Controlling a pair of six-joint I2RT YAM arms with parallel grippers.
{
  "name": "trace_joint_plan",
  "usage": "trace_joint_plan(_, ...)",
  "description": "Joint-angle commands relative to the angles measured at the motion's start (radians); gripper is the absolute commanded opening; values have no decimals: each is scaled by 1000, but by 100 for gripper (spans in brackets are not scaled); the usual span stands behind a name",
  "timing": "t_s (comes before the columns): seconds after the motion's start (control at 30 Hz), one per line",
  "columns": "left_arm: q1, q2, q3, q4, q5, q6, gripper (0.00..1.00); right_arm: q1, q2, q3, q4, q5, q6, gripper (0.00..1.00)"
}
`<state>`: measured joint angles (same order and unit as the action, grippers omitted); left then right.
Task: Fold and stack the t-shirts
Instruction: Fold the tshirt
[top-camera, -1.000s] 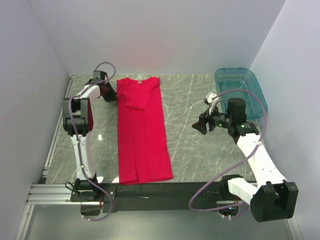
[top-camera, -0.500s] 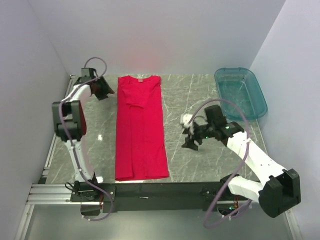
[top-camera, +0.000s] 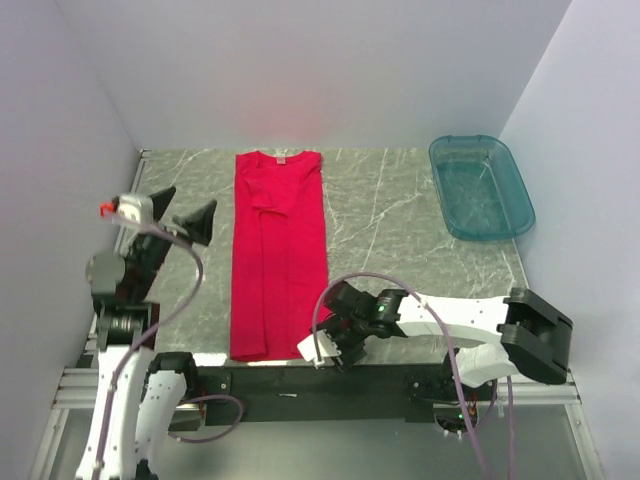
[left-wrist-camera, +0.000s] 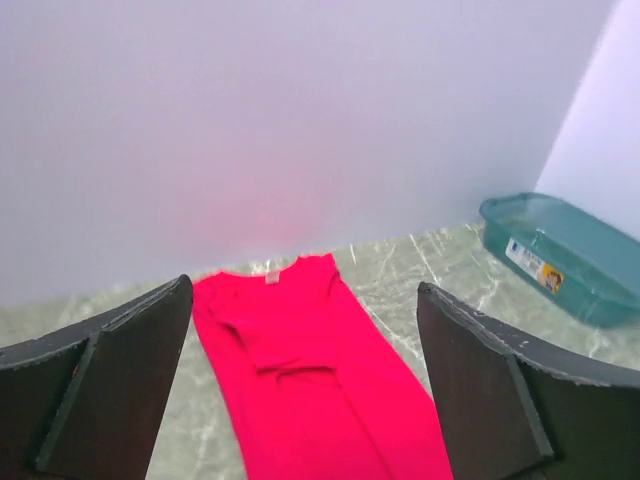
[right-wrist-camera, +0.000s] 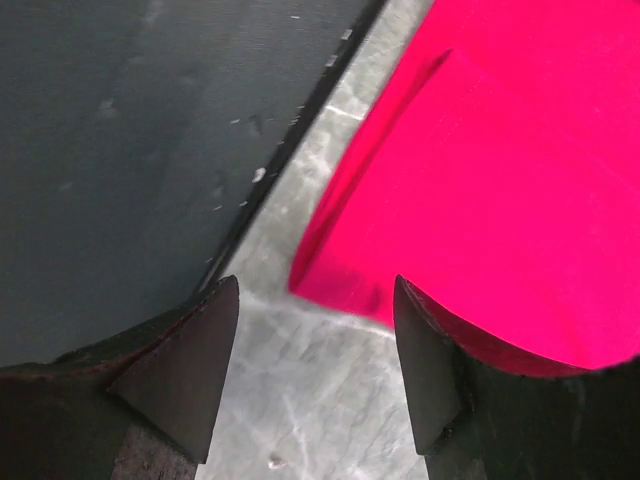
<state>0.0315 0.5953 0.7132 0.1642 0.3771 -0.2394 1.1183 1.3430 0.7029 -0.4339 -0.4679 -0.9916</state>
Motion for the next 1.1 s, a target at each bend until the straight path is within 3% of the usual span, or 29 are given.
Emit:
trace_joint_plan(0.0,-69,-61,-68,-137,25,162,99,47,40,6,122,126,51,69)
trace_joint_plan(0.1,-126,-78,-23,-309,43,273,99,86,93,6,139,164,60,67)
trace_joint_plan(0.27,-220,-167,3,-406,8,471,100,106,136,6,141,213,57,61)
trace_joint_plan(0.33,-249,-187,-3,-472,57,656,99,106,130,-3,149,215,50,59)
trace_joint_plan(0.4,-272,-207,-14,-547,106,840,96,106,125,-11,143,209,47,49)
trace_joint_plan(0.43,-304,-209,-17,-672,156,1047,95,107,125,-11,141,206,48,44)
trace_joint_plan(0.47,-326,-207,-20,-716,154,1116,93,106,125,-10,139,204,50,39)
trace_joint_plan(0.5,-350,-203,-15,-757,149,1147,92,106,125,-11,141,199,51,25)
trace_joint_plan(0.57,-412,-206,14,-868,132,1170,91,94,117,-19,144,196,56,12)
trace_joint_plan(0.63,-444,-236,16,-917,137,1189,91,68,99,-17,133,173,59,5)
trace_joint_plan(0.73,-469,-298,-1,-1051,175,1250,88,-14,42,-10,124,92,64,2)
trace_joint_plan(0.83,-531,-270,-24,-1132,336,1287,72,-74,10,1,101,31,67,0)
trace_joint_plan(0.9,-565,-236,-50,-1111,367,1260,72,-104,-2,13,87,5,77,0)
trace_joint_plan(1.07,-714,-141,-84,-1102,284,1256,77,-115,-16,13,84,-17,84,0)
